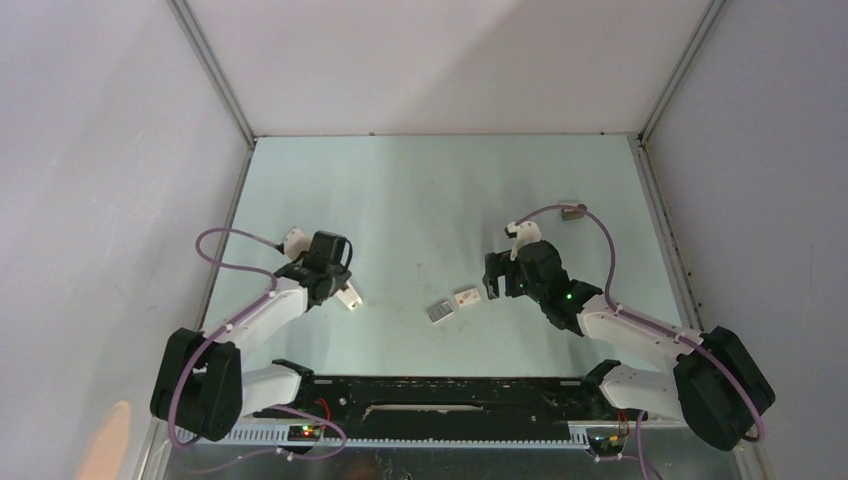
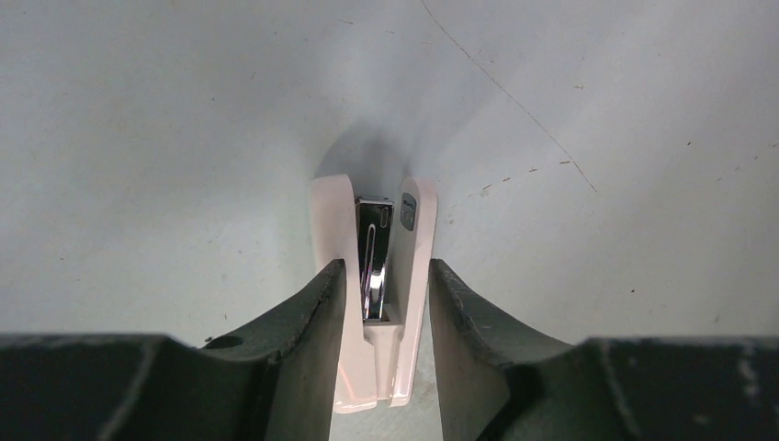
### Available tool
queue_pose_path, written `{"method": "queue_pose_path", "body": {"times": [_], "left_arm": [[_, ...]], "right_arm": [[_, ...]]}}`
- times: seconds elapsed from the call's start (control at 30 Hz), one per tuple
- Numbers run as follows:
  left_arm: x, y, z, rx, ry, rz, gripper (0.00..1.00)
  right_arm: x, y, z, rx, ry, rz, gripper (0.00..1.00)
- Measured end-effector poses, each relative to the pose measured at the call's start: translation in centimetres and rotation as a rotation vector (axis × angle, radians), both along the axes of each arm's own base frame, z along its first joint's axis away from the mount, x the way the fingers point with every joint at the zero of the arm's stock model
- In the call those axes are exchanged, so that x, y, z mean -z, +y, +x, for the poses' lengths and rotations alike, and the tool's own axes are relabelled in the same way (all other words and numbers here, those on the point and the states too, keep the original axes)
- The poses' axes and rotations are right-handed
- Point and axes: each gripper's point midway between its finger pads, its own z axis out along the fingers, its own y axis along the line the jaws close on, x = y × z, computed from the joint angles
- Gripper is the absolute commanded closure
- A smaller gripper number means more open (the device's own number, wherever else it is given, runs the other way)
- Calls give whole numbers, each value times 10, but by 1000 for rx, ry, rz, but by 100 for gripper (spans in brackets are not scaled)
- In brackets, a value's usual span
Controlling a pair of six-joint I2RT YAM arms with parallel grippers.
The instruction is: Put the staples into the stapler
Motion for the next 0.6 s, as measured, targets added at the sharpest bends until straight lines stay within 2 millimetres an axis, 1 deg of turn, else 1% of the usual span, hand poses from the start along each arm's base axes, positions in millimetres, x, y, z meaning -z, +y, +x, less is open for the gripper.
{"method": "queue_pose_path", "body": {"times": [0.4, 0.6], "left_arm": [[-3, 16, -12, -44, -19, 17, 58], [6, 19, -17, -48, 1, 26, 59]], "right_arm": [[2, 2, -1, -13, 6, -4, 10], [5, 3, -2, -18, 15, -11, 10]]}}
